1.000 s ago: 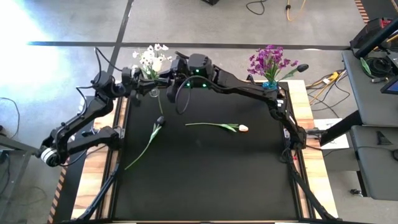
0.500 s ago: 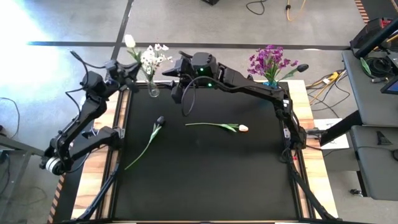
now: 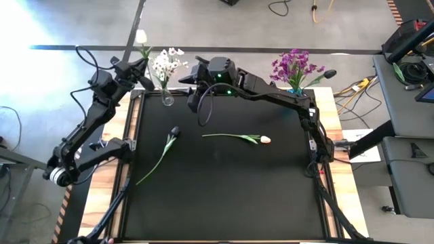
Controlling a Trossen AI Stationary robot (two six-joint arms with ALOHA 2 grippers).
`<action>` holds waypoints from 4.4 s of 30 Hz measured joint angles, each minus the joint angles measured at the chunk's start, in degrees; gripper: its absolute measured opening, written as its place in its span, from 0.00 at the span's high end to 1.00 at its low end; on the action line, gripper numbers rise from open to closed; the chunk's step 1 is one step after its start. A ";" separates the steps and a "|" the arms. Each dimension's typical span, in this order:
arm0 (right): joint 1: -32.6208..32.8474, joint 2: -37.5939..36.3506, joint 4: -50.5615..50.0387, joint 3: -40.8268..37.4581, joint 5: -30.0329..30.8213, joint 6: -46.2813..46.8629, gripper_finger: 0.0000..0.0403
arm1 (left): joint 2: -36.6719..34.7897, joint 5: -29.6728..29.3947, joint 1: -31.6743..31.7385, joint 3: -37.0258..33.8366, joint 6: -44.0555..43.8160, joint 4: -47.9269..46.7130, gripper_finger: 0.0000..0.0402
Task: Sort flowers into vase by color
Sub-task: Put the bottom white flower into the transparent vase, then put the black flower into the blue vase
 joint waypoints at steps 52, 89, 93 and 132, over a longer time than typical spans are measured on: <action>0.11 0.00 -3.04 0.00 -0.07 1.03 0.68 | 15.20 -6.93 0.31 -21.61 -1.54 26.99 0.93; -0.76 -2.94 -8.71 0.09 -1.58 -5.53 0.82 | -5.22 16.12 -2.52 7.59 -0.20 -59.79 0.81; -2.37 -2.86 -12.53 -0.55 -3.03 -6.77 0.96 | -5.68 16.14 -7.59 9.49 -2.39 -67.86 0.91; -4.90 -15.42 -9.77 -21.59 -5.97 -4.80 0.98 | 5.87 -2.39 -44.19 -16.85 -47.44 -54.81 0.61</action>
